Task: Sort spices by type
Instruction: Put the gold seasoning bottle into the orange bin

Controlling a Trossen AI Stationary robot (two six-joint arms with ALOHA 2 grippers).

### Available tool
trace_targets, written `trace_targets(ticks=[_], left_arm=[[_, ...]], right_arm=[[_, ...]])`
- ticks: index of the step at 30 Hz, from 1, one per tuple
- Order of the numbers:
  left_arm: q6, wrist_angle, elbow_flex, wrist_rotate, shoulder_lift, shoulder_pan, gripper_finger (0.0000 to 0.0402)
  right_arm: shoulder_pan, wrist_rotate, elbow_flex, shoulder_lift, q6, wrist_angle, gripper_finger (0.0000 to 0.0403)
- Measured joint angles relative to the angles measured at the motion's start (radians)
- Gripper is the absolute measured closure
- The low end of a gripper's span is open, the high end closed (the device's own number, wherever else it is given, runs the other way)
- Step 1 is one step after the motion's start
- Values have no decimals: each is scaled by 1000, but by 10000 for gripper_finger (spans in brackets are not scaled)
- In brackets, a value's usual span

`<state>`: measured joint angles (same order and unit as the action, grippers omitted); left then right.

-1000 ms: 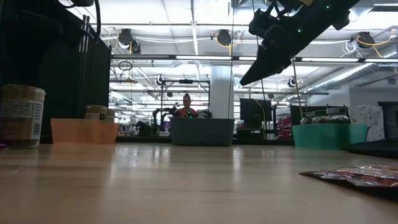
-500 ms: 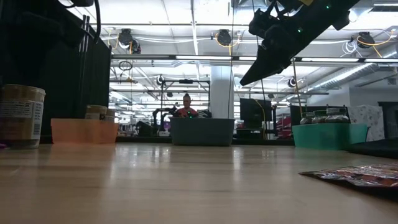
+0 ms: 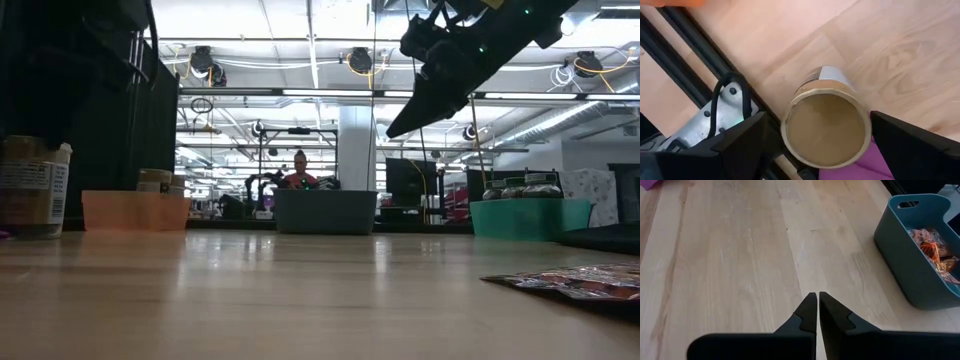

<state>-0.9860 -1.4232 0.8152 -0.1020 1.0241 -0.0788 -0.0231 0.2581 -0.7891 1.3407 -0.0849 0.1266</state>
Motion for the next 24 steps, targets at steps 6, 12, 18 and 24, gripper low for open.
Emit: trace_targets(ticks=[6,12,18,24], left_arm=[[-1,4,-1,0,0,0,50],[-28,7,-1,-7,0,0,50],[-55,12,-2,-8,2,0,50],[-65,22,-2,-2,27,0,50]], right_arm=[[0,0,0,0,3,0,403],[0,1,0,0,3,1,403],[0,1,0,0,3,5,403],[0,1,0,0,2,6,403]])
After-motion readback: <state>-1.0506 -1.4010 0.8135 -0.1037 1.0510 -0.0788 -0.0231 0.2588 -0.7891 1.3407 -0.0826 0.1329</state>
